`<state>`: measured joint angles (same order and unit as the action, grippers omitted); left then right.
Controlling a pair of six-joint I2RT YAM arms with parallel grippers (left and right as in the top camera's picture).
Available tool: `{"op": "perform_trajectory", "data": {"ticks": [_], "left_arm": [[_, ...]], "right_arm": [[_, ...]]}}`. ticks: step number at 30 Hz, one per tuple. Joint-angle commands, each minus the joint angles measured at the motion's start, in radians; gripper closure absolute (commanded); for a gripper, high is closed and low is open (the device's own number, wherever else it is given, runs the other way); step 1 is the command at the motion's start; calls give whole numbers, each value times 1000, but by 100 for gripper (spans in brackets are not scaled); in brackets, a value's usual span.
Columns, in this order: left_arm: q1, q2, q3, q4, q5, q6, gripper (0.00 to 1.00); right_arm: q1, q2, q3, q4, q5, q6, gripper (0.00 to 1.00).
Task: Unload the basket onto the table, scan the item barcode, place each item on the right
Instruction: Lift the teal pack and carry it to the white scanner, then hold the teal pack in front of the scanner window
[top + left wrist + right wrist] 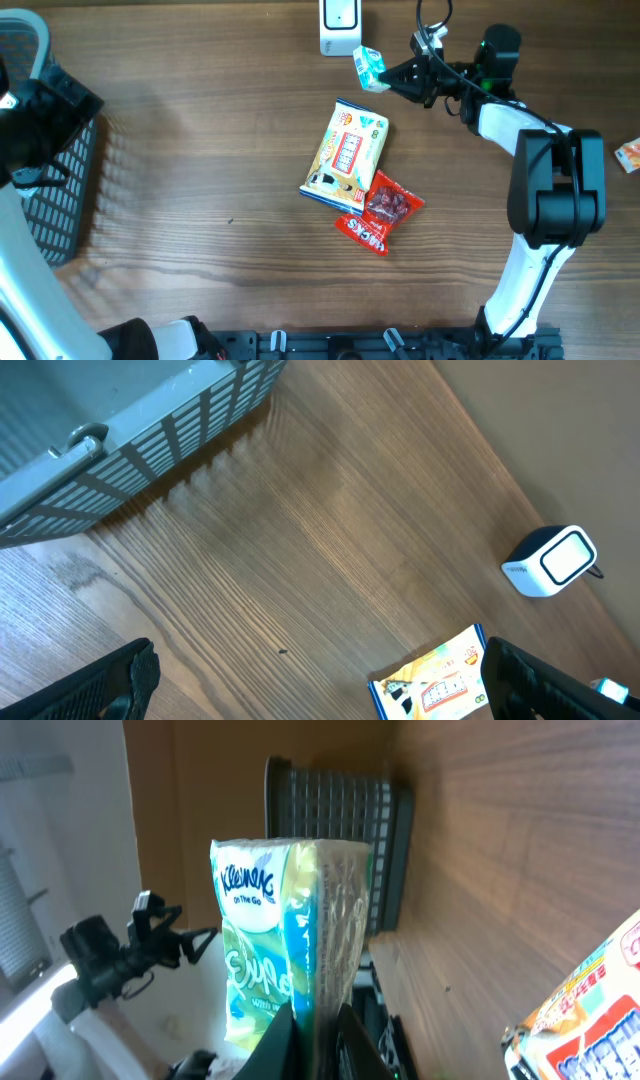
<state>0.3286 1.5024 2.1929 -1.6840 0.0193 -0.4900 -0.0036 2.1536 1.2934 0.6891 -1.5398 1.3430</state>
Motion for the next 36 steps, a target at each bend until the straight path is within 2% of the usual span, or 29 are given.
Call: {"op": "perform_trajectory", "data": {"ticks": [1, 6, 9, 12, 14, 16, 18, 21, 23, 24, 26, 33, 36], "left_arm": [[6, -1, 10, 0, -10, 15, 0], [6, -1, 10, 0, -10, 15, 0], [6, -1, 10, 0, -10, 15, 0], [6, -1, 10, 0, -10, 15, 0], [6, -1, 10, 0, -10, 15, 0], [6, -1, 10, 0, -10, 15, 0], [6, -1, 10, 0, -10, 15, 0], [6, -1, 10, 0, -10, 15, 0], [6, -1, 10, 0, -10, 15, 0], [6, -1, 10, 0, -10, 15, 0], [6, -1, 10, 0, -10, 15, 0], [6, -1, 10, 0, -10, 15, 0], [6, -1, 10, 0, -10, 15, 0]], "right_arm": [[27, 0, 4, 14, 131, 13, 96], [99, 0, 5, 167, 318, -6, 95], [111, -1, 16, 108, 413, -111, 96], [126, -14, 20, -116, 558, -303, 95], [138, -37, 50, -336, 678, -478, 95], [158, -64, 117, -604, 863, -664, 95], [196, -77, 236, -862, 1135, -843, 95], [272, -77, 398, -1044, 1498, -1030, 96], [332, -77, 457, -1043, 1693, -1159, 96], [372, -77, 466, -988, 1836, -1240, 95], [415, -67, 466, -882, 1960, -1355, 95], [459, 71, 465, -502, 1982, -1775, 95], [459, 117, 465, -449, 1981, -1905, 95]]}}
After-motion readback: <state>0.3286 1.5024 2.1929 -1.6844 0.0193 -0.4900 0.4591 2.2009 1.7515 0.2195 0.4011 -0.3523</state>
